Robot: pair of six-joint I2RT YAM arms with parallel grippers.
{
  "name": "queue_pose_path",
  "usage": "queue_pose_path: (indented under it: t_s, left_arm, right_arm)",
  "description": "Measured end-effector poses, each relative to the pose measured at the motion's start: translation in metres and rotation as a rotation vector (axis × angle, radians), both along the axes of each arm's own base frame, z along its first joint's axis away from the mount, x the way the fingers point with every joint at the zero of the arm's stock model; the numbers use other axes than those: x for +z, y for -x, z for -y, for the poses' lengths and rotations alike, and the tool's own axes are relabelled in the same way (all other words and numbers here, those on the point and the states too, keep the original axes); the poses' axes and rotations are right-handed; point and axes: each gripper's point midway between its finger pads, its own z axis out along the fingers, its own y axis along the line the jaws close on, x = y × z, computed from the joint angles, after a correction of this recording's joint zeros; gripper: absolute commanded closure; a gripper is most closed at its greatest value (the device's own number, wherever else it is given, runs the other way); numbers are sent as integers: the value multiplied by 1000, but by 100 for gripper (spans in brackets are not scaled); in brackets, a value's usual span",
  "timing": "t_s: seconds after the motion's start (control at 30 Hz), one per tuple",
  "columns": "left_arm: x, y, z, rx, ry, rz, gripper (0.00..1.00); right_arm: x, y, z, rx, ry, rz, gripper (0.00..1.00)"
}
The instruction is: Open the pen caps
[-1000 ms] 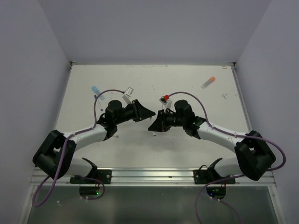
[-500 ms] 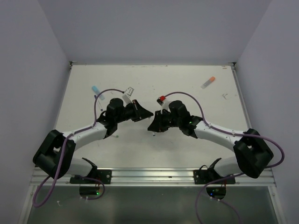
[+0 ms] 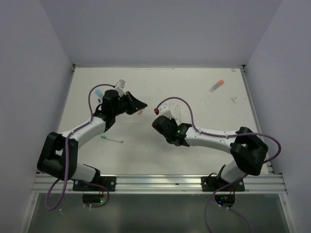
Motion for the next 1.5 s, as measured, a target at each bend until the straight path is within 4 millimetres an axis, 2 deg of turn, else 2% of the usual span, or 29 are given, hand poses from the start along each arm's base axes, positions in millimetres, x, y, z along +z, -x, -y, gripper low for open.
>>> queue_pose_path:
  t_s: [0.1,0.27,0.4,0.53,0.67,0.77,0.97,1.13,1.33,1.5]
  left_arm:
    - [-12,-7,-20,32,-39,-21,100]
    - [-32,-14,-35,50,-200,-37,100]
    - [-50,-34,-59,129,-382,-57,100]
    - [-79,-56,-82,196,-564,-99,100]
    - [-109,-56,-103,222,-706,-160,92]
    - [-122,-55,-114,229,-778,-190,89]
    - [-128,-58,-116,207,-814,-183,75]
    - [-136,-61,-114,190,-823,-182,70]
    - [-150,-59,-113,161,-833,-201,65]
    - [-148,-63,-109,158,-817,-185,62]
  right_arm:
    - [-8,1,10,3,-46,-62,100]
    - [0,-27,48,-114,-160,-101,100]
    - [-2,-42,73,-192,-227,-154,100]
    - [-6,-58,91,-260,-275,-196,100]
    - [-19,-68,94,-282,-336,-265,100]
    - [-34,-71,99,-302,-376,-332,100]
    - [-59,-84,106,-337,-407,-411,99]
    - [-72,-92,100,-327,-435,-445,94]
    - [-71,-106,92,-309,-461,-421,88]
    - [-70,-109,88,-297,-475,-421,82]
